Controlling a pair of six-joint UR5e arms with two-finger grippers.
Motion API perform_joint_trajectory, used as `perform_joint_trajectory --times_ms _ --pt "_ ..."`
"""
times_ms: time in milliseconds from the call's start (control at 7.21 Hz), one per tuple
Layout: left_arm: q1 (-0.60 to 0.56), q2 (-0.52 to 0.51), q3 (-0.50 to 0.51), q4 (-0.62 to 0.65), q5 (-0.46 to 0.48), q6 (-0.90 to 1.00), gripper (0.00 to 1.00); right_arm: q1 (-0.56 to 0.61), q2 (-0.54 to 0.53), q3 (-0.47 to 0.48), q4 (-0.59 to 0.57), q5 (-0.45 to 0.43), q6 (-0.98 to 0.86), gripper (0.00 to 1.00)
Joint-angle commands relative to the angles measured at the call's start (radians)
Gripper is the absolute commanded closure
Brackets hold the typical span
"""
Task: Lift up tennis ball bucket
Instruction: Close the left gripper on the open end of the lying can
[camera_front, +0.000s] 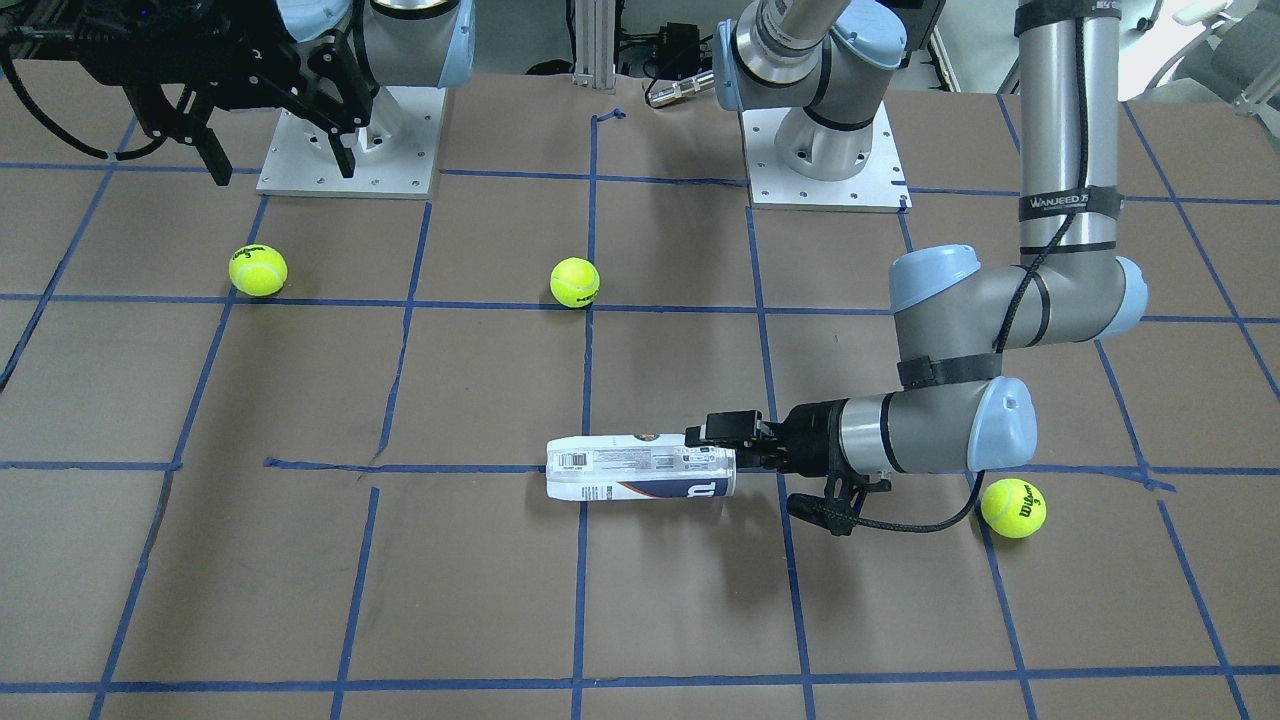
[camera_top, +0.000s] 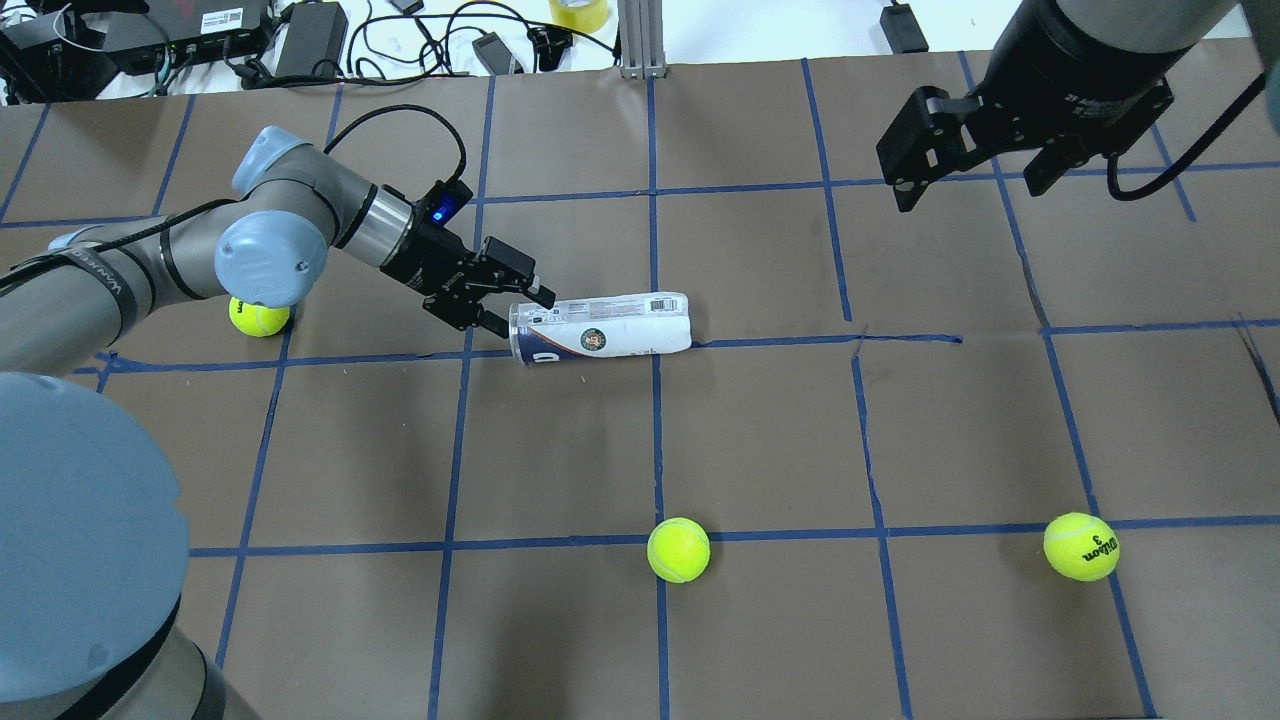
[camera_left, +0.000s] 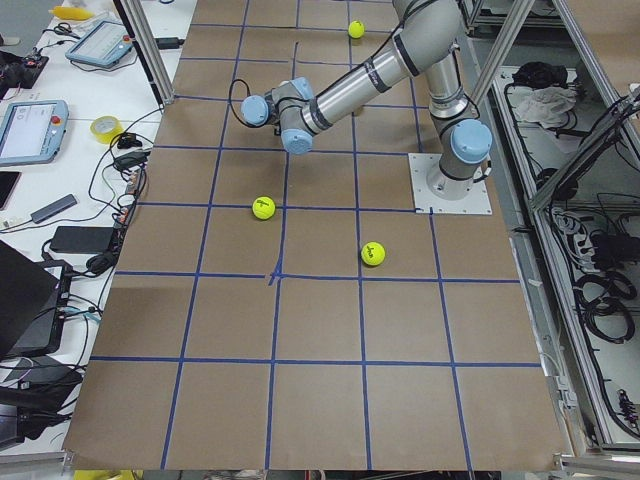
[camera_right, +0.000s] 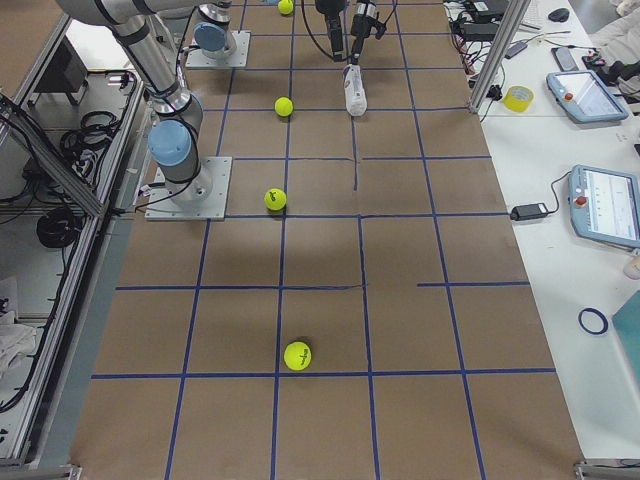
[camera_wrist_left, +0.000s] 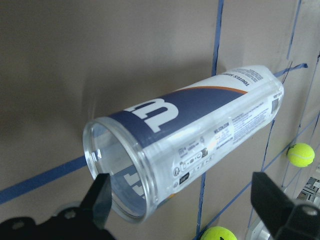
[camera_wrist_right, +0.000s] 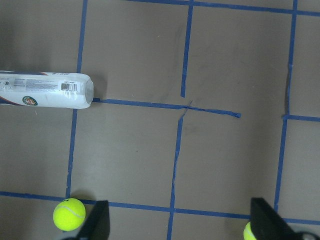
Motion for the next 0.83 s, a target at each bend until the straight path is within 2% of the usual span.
perform_joint_trajectory --times_ms 0,139,277,416,555,693 --pt "-0.003 -0.001 0.0 0.007 -0.025 -0.008 0.7 0.0 0.004 0.012 -0.009 0.008 0.008 0.0" --pt "-0.005 0.009 -0.002 0.005 -0.03 -0.014 1.0 0.0 0.001 0.014 -0.009 -0.01 0.021 0.0" --pt "-0.005 0.025 0.006 0.005 -0.032 -0.059 1.0 0.0 -0.005 0.012 -0.011 -0.023 0.029 0.0" --pt "-0.014 0.048 0.018 0.01 -0.025 -0.26 1.0 -0.001 -0.004 0.009 -0.009 -0.07 0.044 0.0" --pt "-0.03 0.077 0.043 0.033 -0.019 -0.448 1.0 0.0 0.002 0.008 -0.011 -0.064 0.058 0.0" --pt "-0.049 0.104 0.057 0.033 -0.016 -0.484 1.0 0.0 0.013 0.002 -0.034 -0.055 0.058 0.0"
